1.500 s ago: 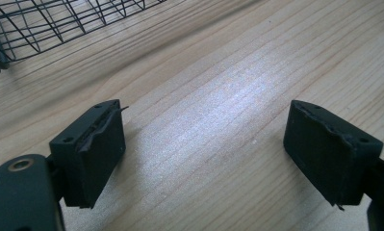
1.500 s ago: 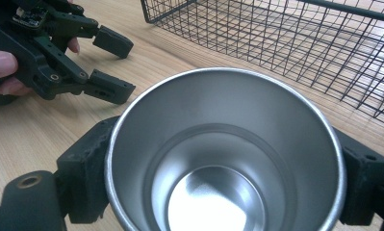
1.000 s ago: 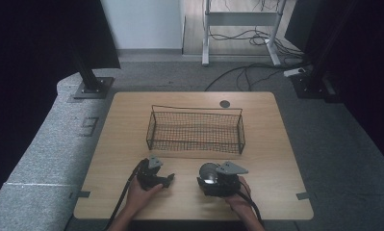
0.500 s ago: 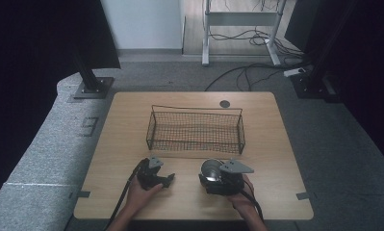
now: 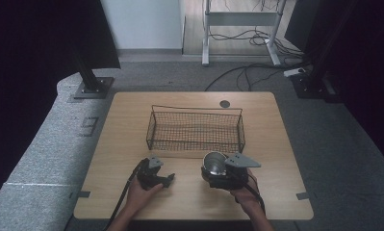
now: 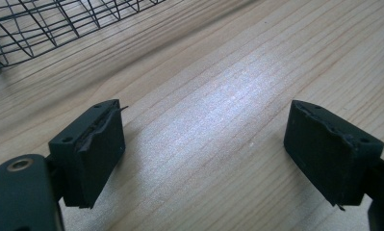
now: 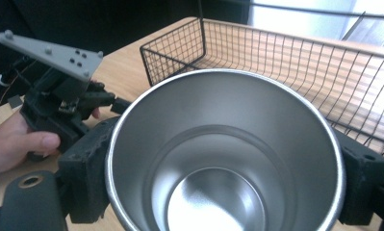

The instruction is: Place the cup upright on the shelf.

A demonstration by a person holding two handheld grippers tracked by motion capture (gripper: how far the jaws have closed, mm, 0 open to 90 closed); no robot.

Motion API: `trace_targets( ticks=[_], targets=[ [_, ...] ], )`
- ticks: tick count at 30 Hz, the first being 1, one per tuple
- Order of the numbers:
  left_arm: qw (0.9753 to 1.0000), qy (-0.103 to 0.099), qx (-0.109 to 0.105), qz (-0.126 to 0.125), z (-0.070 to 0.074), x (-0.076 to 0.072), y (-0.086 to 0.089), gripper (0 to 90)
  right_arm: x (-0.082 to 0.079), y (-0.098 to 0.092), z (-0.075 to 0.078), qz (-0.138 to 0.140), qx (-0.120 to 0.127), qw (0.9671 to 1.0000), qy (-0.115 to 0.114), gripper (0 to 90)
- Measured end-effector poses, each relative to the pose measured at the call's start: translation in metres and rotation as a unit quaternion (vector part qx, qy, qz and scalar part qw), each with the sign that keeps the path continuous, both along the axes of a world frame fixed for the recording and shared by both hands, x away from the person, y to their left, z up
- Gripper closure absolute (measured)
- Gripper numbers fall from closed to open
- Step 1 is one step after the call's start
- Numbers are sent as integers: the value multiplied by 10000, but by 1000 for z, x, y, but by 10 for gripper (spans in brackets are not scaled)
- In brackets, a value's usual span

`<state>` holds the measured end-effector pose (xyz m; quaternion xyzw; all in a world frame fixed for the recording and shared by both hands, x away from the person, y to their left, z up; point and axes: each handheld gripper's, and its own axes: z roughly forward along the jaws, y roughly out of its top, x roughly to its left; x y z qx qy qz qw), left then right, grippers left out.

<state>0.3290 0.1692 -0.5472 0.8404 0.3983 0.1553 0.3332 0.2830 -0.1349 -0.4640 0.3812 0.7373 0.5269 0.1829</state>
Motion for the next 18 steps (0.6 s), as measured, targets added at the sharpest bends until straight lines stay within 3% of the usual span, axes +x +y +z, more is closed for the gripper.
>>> trace_targets(
  ticks=[18],
  targets=[
    [10000,2,3,-4,0,0,0,142,12,-4,31,-27,-44,9997,-221,140]
  ],
)
